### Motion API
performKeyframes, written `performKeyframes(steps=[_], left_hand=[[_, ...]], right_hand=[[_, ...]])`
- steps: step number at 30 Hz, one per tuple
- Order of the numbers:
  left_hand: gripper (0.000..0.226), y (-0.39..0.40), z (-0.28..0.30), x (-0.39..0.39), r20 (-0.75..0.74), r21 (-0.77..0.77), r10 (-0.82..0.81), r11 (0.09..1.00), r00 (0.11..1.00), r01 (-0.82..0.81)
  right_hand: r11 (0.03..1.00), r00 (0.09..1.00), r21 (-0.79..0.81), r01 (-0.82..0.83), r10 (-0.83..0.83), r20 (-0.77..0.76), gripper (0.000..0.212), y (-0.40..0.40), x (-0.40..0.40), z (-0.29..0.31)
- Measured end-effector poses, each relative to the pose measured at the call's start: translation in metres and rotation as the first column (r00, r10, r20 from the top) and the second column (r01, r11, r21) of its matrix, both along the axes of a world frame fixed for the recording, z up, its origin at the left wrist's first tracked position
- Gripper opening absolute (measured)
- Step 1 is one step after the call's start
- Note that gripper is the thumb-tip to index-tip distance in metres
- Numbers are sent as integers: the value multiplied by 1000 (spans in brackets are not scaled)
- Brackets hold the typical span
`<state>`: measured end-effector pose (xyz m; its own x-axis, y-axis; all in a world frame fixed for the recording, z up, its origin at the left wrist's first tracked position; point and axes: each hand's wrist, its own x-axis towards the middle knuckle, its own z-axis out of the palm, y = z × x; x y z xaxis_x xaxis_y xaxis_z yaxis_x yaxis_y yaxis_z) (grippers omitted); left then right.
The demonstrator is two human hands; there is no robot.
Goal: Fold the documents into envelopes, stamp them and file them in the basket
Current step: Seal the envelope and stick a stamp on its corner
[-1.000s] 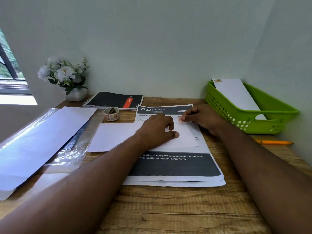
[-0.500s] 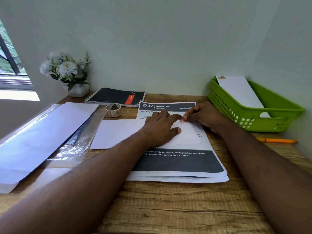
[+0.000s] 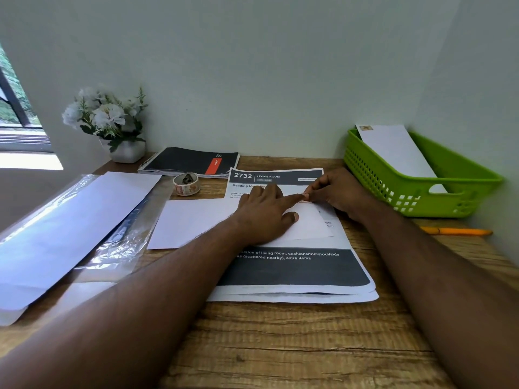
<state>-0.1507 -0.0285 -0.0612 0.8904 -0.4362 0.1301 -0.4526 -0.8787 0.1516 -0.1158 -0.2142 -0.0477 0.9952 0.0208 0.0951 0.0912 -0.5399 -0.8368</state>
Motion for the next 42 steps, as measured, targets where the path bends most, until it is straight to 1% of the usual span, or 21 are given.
performKeyframes(steps=[8, 15, 18, 21, 24, 29, 32, 36, 38, 40, 42], left_hand=[[49, 0, -1, 0, 10, -8, -7, 1000, 1000, 7], [43, -1, -3, 0, 2, -34, 4, 999, 1000, -3], [42, 0, 0, 1, -30, -29, 4, 1000, 1000, -4], [42, 0, 2, 1, -53, -17, -2, 1000, 999, 1], [42, 0, 4, 1, -60, -1, -5, 1000, 998, 5], [42, 0, 5, 1, -80, 11, -13, 1000, 997, 14], [42, 0, 5, 1, -77, 12, -24, 1000, 997, 25], [43, 1, 1, 3, -53, -20, -22, 1000, 998, 21], [46, 1, 0, 4, -50, -48, -8, 999, 999, 6], [49, 1, -1, 5, -49, -85, 8, 996, 999, -12], [50, 0, -1, 5, -44, -100, 26, 995, 999, -31]], right_hand=[[1000, 1000, -30, -3, 3, -10, 4, 0, -2, 2], [999, 1000, -35, -13, 13, -2, 16, 3, -3, 3], [997, 1000, -80, -6, 7, 5, 13, 5, -2, 3], [992, 999, -122, 14, -10, 36, 13, 6, -1, 2], [979, 995, -197, 57, -39, 90, 20, 6, 1, -1], [963, 983, -240, 119, -81, 163, 26, 7, 12, -12], [957, 975, -256, 139, -87, 204, 37, 6, 18, -18], [969, 975, -220, 112, -64, 212, 45, 5, 19, -19], [976, 981, -203, 79, -40, 189, 41, 3, 15, -15], [966, 986, -255, 41, 3, 167, 35, 2, 11, -10], [949, 984, -314, 4, 53, 171, 35, 1, 9, -7]])
